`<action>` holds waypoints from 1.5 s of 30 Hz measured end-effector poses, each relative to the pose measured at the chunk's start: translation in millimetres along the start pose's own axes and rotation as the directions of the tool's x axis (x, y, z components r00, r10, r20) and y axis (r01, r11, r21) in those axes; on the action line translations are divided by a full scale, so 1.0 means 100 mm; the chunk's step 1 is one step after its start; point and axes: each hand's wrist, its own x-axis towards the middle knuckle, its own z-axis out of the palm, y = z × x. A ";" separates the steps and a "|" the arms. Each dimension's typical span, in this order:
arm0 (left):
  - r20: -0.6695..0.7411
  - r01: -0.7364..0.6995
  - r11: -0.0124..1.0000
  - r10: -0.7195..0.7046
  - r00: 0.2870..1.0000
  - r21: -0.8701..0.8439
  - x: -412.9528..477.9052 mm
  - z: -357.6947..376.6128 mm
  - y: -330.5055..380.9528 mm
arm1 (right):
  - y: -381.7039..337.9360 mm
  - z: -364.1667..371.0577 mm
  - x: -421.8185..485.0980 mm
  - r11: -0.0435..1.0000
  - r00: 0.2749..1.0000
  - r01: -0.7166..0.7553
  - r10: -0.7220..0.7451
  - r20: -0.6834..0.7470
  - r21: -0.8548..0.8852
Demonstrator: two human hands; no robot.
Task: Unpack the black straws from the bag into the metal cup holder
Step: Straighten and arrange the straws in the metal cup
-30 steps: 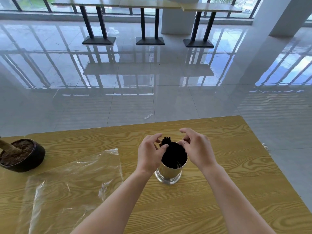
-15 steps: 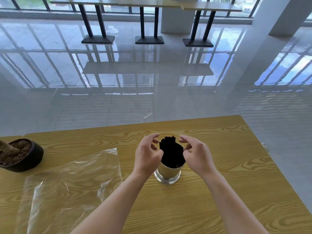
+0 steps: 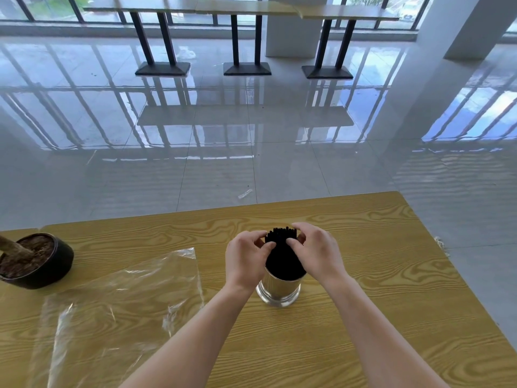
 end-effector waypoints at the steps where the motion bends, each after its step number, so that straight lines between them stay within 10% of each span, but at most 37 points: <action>1: 0.002 -0.012 1.000 0.012 1.000 0.001 0.02 0.01 0.00 | 0.01 0.00 0.00 1.000 1.000 -0.003 0.003 0.001 0.007; 15: 0.036 -0.030 0.999 0.028 0.999 0.045 0.06 0.07 -0.06 | 0.03 -0.01 -0.06 1.000 1.000 -0.020 0.020 -0.003 -0.013; 23: 0.183 -0.112 0.867 0.025 0.983 0.485 -0.28 0.06 -0.11 | 0.13 0.01 -0.25 0.979 0.999 -0.045 0.050 0.020 -0.199; 45: 0.387 -0.343 0.757 0.129 0.913 0.556 -0.18 0.13 -0.02 | 0.09 0.03 -0.22 0.980 0.977 0.118 -0.085 0.197 -0.161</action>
